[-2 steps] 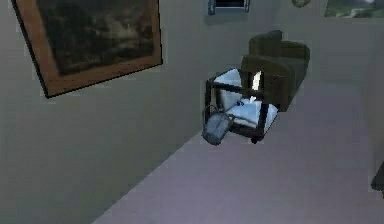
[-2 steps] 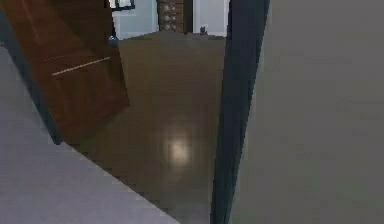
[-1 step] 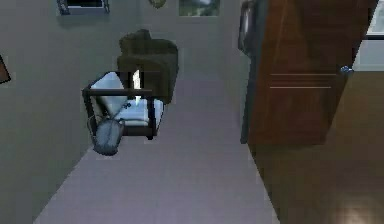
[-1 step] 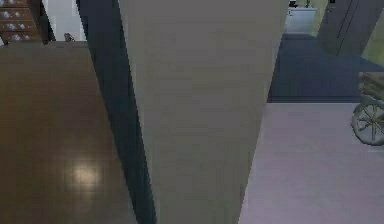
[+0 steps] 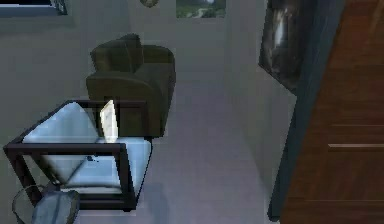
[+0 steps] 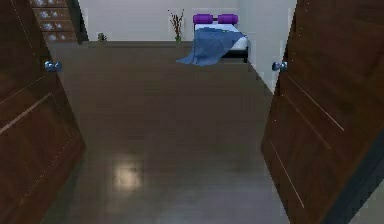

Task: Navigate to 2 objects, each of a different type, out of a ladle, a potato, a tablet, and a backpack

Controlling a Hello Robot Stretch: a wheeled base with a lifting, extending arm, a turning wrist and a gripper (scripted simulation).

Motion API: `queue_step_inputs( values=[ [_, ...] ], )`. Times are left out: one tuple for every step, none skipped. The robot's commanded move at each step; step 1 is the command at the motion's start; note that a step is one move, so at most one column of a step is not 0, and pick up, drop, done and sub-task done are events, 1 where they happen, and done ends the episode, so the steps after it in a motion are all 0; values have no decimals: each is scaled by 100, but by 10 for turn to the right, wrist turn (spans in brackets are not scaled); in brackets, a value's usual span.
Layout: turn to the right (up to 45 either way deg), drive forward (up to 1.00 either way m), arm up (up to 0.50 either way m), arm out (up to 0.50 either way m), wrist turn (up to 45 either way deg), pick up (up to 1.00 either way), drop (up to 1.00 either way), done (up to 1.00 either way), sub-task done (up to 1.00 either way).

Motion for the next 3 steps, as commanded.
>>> queue_step_inputs(
  values=[
    [0,35,0,0,0,0,0,0,0],
    [-450,0,0,0,0,0,0,0,0],
    [-180,0,0,0,0,0,0,0,0]
  ],
)
